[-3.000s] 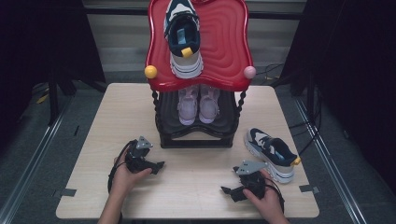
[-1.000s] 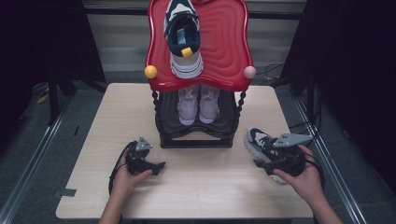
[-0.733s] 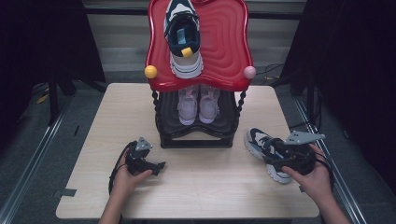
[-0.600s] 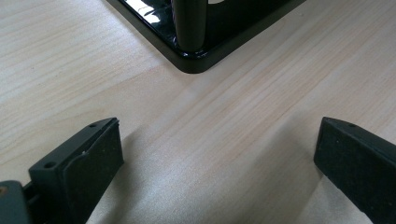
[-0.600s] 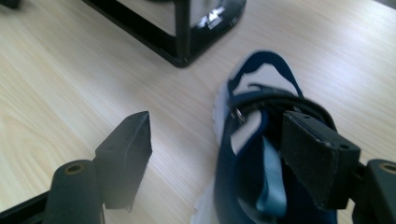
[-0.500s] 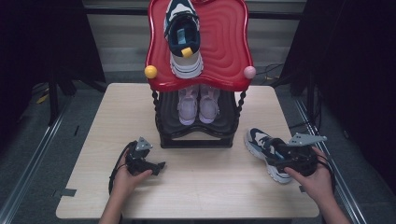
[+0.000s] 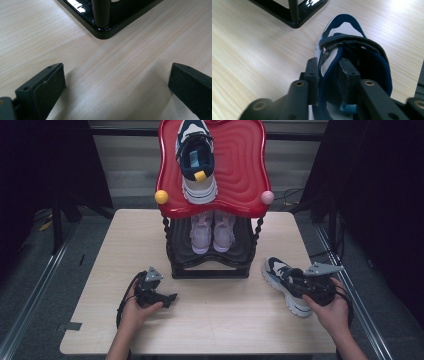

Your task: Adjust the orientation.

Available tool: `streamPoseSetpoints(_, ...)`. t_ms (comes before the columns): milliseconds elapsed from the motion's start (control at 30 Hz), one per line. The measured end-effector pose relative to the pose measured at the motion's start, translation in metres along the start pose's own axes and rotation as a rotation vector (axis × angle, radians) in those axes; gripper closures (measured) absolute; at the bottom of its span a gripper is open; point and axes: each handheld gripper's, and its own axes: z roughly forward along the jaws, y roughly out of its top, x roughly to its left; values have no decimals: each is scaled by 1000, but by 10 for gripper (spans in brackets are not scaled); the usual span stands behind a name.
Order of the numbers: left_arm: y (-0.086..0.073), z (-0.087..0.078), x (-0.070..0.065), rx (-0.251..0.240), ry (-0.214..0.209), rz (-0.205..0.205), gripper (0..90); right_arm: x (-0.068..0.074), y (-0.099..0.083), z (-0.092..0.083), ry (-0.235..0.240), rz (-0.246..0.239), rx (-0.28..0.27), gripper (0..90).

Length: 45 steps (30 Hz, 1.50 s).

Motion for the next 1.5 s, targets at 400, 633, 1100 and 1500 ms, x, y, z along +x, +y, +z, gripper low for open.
streamPoseSetpoints(400, 0, 0, 0, 1, 0, 0, 4, 2, 20, 13, -100, 54, -74, 838)
streamPoseSetpoints(633, 0, 0, 0, 2, -1, 3, 1, 0, 25, 29, -113, 95, -66, 832)
streamPoseSetpoints(1100, 0, 0, 0, 3, 1, 3, 0, 9, 25, 26, -52, 59, -56, 510)
streamPoseSetpoints(1500, 0, 0, 0, 2, -1, 3, 0, 11, 18, 9, 26, 39, -29, 455)
